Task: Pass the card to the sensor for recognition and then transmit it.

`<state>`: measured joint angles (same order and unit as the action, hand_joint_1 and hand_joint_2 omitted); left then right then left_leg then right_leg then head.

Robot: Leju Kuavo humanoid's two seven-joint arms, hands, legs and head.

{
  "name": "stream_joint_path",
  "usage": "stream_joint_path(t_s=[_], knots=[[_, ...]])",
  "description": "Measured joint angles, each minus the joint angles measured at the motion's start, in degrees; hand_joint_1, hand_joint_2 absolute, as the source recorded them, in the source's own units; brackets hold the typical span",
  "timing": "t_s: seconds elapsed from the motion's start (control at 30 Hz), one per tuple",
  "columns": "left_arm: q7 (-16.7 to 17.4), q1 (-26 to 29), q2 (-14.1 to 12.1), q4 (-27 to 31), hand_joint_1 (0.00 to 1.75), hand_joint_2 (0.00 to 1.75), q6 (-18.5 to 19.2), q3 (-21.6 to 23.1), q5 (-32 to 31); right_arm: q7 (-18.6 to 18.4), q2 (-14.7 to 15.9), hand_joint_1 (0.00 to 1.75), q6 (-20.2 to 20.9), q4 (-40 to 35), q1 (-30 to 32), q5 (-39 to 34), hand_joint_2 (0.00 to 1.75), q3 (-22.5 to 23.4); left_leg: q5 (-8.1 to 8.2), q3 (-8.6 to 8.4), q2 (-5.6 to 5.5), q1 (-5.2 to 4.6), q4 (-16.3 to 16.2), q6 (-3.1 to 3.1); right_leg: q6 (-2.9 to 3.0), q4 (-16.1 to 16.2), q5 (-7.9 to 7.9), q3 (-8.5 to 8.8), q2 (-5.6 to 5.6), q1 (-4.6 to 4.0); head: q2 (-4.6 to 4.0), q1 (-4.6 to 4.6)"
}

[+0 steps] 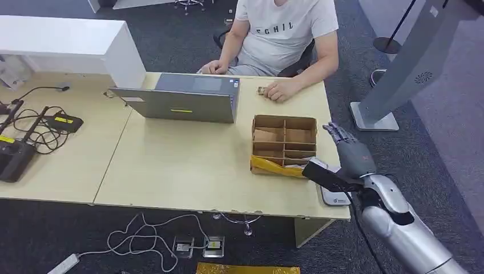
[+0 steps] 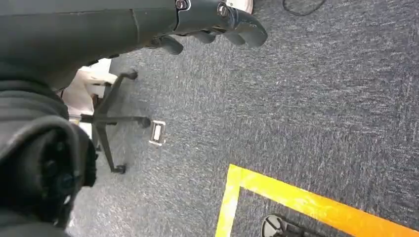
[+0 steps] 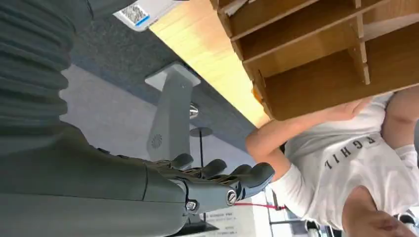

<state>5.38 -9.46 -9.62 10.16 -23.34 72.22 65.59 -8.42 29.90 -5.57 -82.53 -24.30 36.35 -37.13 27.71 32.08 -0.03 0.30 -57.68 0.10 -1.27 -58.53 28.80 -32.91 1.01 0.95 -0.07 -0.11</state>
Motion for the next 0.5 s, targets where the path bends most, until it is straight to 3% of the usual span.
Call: stream_joint_path(t_s=[0.5], knots=[[0.02, 0.01, 0.02, 0.00, 0.00, 0.00, -0.33, -0.09, 0.66, 0.02, -2.54, 0.00, -0.63, 2.12, 0.78, -2.04, 1.75, -2.30, 0.00, 0.00, 0.00, 0.00, 0.00, 0.00, 0.00, 0.00, 0.00, 0.01, 0.00, 0.00, 0.00, 0.02]])
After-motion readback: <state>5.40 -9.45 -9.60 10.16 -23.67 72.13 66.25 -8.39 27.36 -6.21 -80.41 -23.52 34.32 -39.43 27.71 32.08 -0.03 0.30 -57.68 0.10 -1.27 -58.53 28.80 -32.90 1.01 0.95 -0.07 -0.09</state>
